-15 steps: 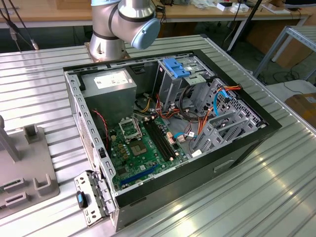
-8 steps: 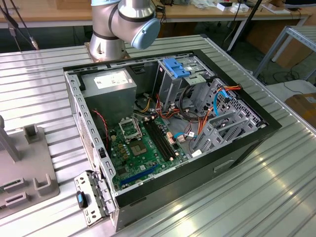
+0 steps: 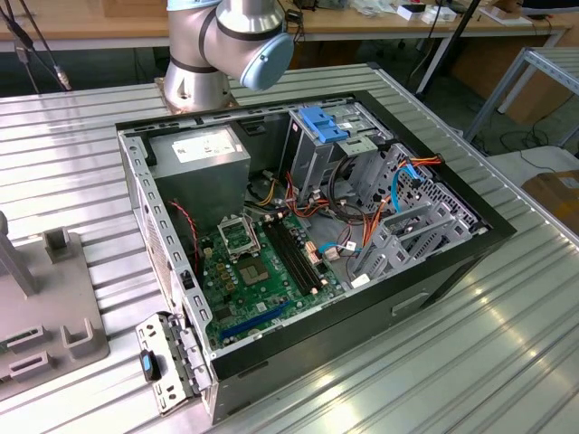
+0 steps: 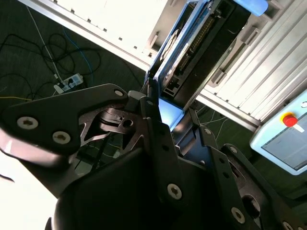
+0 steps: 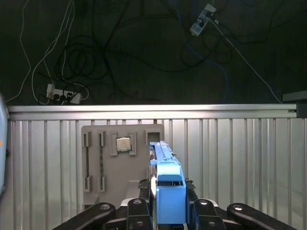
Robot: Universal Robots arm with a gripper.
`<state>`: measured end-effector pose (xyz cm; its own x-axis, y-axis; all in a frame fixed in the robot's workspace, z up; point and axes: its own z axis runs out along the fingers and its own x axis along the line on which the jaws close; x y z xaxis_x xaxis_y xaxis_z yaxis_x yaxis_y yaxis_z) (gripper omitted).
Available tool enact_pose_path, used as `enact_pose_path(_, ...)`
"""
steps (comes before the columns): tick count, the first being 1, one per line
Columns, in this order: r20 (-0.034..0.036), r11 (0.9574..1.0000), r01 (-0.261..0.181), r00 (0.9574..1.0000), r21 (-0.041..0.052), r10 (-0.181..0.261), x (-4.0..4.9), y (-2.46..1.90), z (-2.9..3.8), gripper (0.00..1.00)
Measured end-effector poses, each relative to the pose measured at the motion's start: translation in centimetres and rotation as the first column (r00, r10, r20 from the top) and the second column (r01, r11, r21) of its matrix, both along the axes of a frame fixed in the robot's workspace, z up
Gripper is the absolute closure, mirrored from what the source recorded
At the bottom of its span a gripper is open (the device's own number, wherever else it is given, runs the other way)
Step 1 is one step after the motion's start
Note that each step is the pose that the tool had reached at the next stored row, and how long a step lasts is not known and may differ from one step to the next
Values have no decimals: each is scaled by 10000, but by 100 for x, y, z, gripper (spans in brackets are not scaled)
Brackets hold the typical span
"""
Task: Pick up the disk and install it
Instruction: 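Pick up the disk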
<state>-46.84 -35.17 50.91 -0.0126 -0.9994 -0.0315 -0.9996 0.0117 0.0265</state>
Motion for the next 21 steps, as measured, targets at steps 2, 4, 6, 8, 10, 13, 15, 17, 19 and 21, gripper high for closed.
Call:
enact_pose_path(2, 0, 10000, 0, 10000, 0, 0, 0, 0, 1, 63)
enact_pose_path(4, 0, 10000, 0, 10000, 0, 0, 0, 0, 2, 63)
enact_pose_path(6, -1, 10000, 0, 10000, 0, 0, 0, 0, 3, 63)
enact_pose_path(8, 0, 10000, 0, 10000, 0, 0, 0, 0, 4, 63)
enact_pose_path(10, 0, 10000, 0, 10000, 0, 0, 0, 0, 4, 63)
enact_pose_path(13, 0, 10000, 2, 10000, 0, -2, 2, 1, 4, 63)
enact_pose_path(15, -1, 10000, 0, 10000, 0, 0, 16, 0, 5, 63)
enact_pose_path(17, 0, 10000, 0, 10000, 0, 0, 31, 0, 5, 63)
enact_pose_path(19, 0, 10000, 0, 10000, 0, 0, 62, 0, 5, 63)
enact_pose_path(21, 0, 10000, 2, 10000, 0, -2, 84, 1, 5, 63)
